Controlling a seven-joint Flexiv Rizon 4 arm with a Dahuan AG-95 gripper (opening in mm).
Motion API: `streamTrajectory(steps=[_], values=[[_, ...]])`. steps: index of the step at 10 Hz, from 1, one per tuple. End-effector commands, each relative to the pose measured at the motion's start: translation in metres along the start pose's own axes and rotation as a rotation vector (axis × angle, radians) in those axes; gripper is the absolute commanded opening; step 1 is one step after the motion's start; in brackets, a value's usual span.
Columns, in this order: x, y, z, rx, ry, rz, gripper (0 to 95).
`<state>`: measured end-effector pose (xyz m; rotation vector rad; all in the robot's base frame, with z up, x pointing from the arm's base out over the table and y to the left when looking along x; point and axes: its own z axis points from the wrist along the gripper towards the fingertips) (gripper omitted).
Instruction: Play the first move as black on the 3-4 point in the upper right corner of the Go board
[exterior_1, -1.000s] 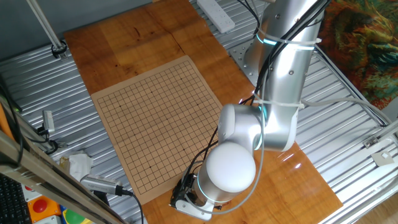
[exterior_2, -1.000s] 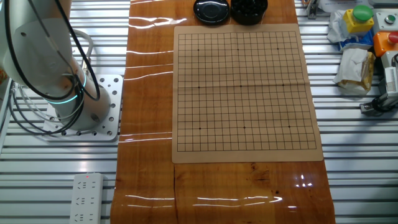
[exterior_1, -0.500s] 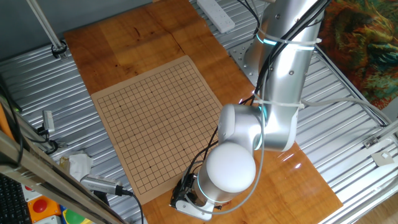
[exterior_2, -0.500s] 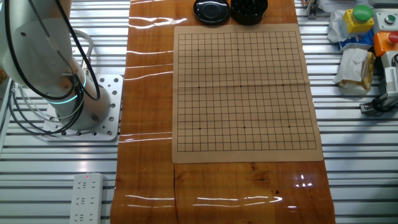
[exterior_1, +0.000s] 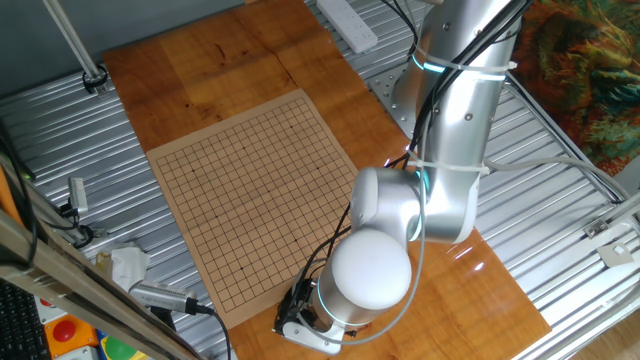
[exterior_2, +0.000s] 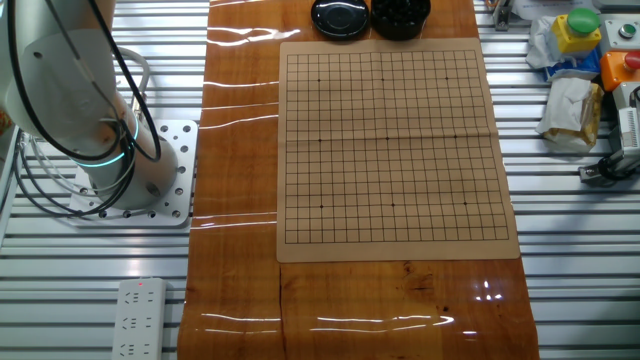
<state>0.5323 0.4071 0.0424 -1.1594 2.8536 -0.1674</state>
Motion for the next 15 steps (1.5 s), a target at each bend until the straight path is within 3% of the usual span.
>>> streamTrajectory(steps=[1,11,15], values=[[0.0001,0.0,-0.0001,0.0,0.0,-0.004,19.0],[0.0002,0.0,0.0,0.0,-0.001,0.038,19.0],[0.0002,-0.0001,-0.0004,-0.009,0.012,0.054,19.0]])
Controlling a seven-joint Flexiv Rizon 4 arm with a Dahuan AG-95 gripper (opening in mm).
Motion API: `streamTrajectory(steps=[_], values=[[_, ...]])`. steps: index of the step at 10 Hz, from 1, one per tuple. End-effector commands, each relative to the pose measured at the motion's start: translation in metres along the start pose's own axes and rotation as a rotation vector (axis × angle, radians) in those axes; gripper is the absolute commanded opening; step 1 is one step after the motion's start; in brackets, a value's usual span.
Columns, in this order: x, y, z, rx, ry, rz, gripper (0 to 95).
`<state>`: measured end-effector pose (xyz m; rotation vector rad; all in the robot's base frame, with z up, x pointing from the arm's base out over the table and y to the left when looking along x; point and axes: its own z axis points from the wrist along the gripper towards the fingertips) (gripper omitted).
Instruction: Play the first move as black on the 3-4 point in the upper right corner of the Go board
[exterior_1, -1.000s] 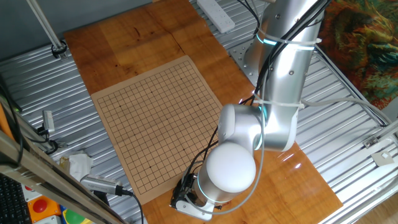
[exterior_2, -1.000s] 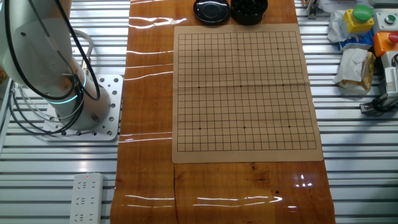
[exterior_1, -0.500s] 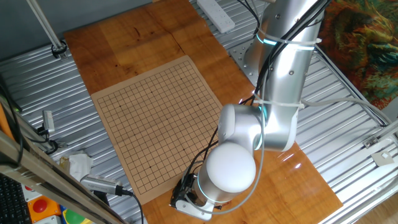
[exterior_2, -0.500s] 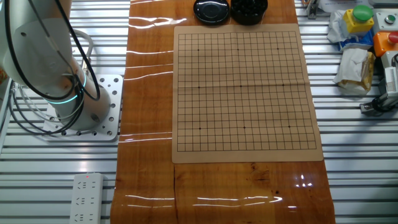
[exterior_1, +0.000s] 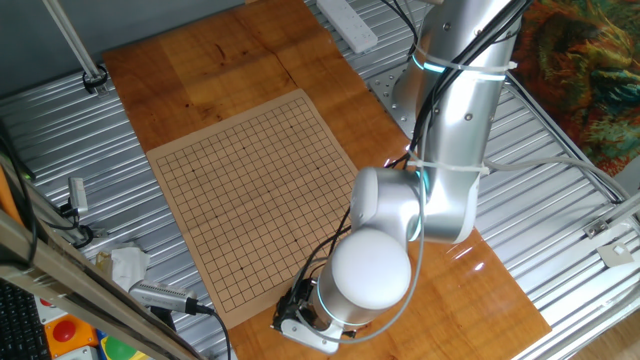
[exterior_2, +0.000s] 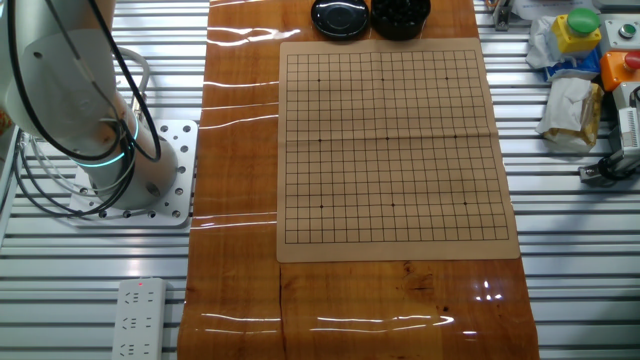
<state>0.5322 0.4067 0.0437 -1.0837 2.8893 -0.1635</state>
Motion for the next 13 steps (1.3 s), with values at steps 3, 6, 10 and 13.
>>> streamTrajectory(steps=[3,6,10,13], values=[[0.0,0.0,0.0,-0.014,0.001,-0.013,19.0],[0.0,0.0,-0.005,-0.021,0.011,-0.022,19.0],[0.005,-0.005,-0.012,-0.025,0.018,-0.035,19.0],[0.01,-0.017,-0.013,-0.03,0.016,-0.051,19.0]])
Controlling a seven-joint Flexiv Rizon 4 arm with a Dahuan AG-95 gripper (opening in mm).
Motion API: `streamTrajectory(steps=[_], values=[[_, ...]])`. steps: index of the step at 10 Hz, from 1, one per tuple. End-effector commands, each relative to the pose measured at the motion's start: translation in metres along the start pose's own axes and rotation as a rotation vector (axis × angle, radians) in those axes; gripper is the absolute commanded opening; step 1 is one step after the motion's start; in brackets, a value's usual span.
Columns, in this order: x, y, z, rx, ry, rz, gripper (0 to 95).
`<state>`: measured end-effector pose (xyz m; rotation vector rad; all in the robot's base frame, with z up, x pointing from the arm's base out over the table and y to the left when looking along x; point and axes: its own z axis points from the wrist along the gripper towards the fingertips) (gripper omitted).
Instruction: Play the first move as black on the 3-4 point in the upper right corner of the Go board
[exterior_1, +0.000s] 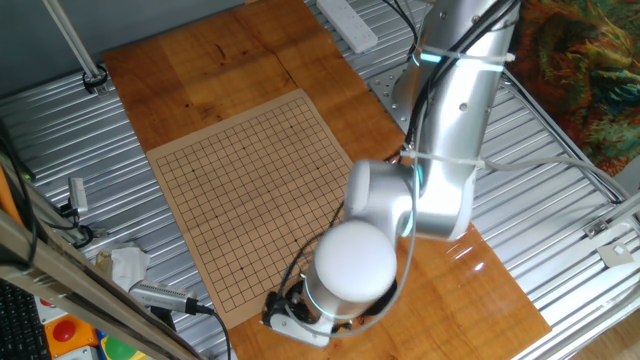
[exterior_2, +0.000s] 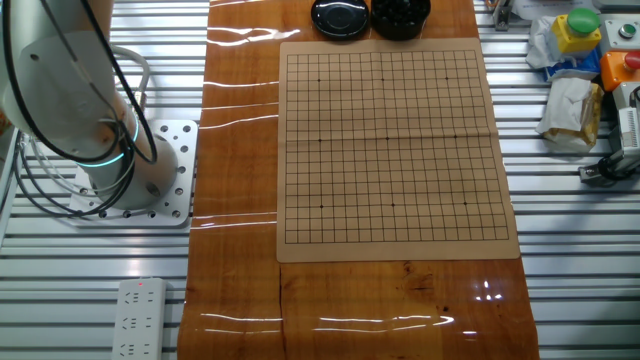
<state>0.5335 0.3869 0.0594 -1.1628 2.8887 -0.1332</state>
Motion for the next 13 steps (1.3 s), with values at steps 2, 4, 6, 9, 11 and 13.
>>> streamTrajectory(steps=[2,4,6,9,11,13], values=[[0.0,0.0,0.001,-0.004,0.004,0.0,19.0],[0.007,0.001,0.005,-0.015,0.001,-0.004,38.0],[0.013,0.002,0.008,-0.02,-0.002,-0.006,38.0],[0.014,0.002,0.008,-0.022,-0.004,0.007,38.0],[0.014,0.002,0.008,-0.024,-0.005,0.007,38.0],[0.014,0.001,0.008,-0.025,-0.007,0.011,38.0]])
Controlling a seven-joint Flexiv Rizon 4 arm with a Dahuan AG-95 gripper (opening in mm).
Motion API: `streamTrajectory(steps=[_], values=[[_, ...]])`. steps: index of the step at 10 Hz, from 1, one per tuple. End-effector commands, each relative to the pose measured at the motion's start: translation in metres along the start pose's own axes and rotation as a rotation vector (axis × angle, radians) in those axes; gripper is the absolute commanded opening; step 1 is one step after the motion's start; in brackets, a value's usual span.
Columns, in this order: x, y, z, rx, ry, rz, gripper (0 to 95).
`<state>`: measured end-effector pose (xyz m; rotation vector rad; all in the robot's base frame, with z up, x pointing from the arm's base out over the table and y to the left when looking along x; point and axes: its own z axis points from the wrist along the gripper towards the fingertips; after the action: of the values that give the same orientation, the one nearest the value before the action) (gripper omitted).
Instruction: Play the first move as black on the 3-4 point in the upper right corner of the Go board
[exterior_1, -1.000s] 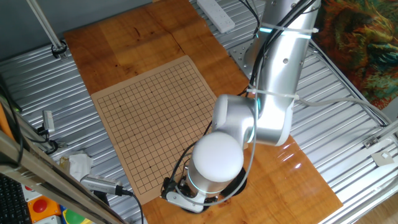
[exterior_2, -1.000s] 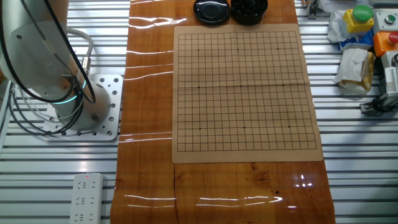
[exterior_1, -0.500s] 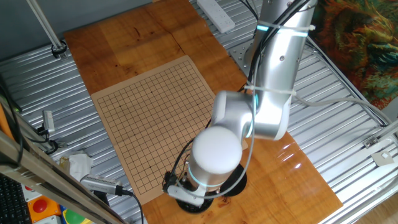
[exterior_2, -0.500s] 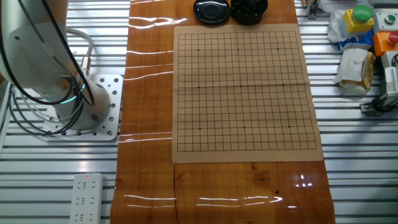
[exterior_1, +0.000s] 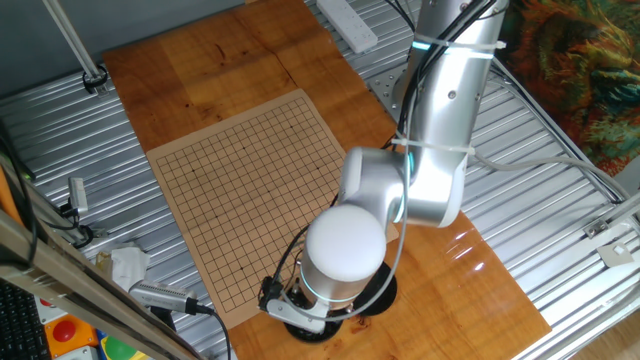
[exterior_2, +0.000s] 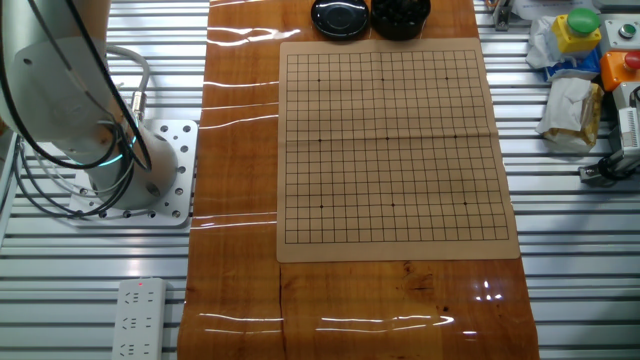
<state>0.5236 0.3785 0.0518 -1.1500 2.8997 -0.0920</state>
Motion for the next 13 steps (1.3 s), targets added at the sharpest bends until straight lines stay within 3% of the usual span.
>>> streamTrajectory(steps=[1,8,13], values=[[0.0012,-0.0021,-0.0007,0.0,-0.002,0.001,38.0],[-0.0049,-0.0077,-0.006,-0.006,-0.008,0.0,38.0],[-0.0054,-0.0086,-0.0004,0.001,-0.008,-0.008,38.0]])
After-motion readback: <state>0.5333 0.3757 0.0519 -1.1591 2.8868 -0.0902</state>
